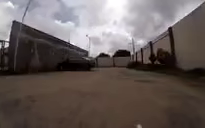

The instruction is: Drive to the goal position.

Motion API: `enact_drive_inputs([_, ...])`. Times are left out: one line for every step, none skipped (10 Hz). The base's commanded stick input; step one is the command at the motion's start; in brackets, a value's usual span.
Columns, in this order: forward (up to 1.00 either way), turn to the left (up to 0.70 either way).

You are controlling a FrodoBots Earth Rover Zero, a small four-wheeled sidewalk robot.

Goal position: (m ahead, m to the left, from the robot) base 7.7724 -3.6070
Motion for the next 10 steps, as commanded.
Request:
enact_drive_inputs([0.30,0.00])
enact_drive_inputs([0.30,0.00])
enact_drive_inputs([0.30,0.00])
enact_drive_inputs([0.30,0.00])
enact_drive_inputs([0.30,0.00])
enact_drive_inputs([0.30,0.00])
enact_drive_inputs([0.30,0.00])
enact_drive_inputs([0.30,0.00])
enact_drive_inputs([0.30,0.00])
enact_drive_inputs([0.30,0.00])
